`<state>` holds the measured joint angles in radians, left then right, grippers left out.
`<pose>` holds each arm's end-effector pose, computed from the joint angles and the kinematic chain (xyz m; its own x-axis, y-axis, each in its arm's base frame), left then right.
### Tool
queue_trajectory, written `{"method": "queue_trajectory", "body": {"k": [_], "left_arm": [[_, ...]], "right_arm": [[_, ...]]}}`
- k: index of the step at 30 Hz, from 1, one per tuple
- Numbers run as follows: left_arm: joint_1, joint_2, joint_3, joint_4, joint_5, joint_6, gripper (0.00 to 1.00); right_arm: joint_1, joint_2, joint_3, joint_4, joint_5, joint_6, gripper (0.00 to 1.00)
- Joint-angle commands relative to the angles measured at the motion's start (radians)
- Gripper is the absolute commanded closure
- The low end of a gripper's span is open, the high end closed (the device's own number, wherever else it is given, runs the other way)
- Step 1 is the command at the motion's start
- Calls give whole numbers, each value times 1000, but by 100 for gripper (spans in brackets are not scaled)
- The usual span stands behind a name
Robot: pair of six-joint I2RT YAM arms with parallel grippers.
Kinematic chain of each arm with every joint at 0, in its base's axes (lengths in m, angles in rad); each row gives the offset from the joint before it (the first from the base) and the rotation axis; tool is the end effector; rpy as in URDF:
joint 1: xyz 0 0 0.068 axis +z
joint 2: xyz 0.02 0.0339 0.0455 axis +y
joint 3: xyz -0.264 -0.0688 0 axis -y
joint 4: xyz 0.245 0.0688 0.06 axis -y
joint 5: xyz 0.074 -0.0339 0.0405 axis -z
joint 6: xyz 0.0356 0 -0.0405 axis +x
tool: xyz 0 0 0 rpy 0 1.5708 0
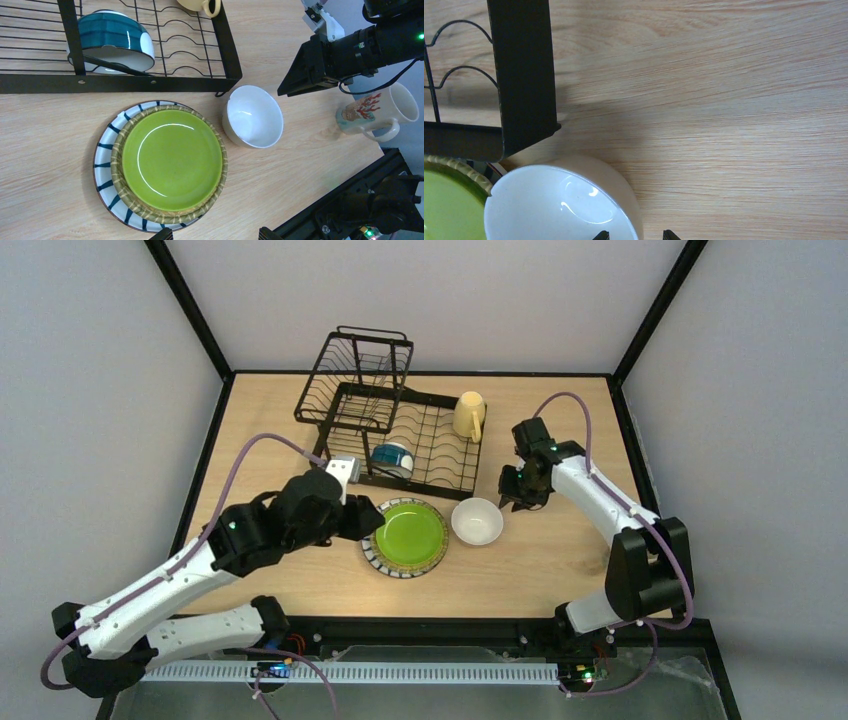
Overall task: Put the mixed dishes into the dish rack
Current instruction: Grab the bowl at the center of the board.
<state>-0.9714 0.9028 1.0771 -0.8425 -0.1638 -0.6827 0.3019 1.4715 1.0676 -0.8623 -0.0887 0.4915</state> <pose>0.1024 -0.1396 0.3547 -0.7396 -0.0209 -0.6728 0.3555 0.8366 -0.4168 0.2621 0.0849 0.2307 -0.9548 0.1950 -0.2245 0.1464 0.9653 0.2160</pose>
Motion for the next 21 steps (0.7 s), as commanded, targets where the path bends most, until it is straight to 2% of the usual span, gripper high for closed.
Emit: {"method": "queue_trajectory", "body": {"k": [1,21], "left_arm": [[-2,14,-2,11,15,7,1],[-2,-3,-23,4,-1,-13,1]], "right_arm": [[21,-17,-22,21,-19,-40,40],[55,97,-93,115,55,-82,42]]}}
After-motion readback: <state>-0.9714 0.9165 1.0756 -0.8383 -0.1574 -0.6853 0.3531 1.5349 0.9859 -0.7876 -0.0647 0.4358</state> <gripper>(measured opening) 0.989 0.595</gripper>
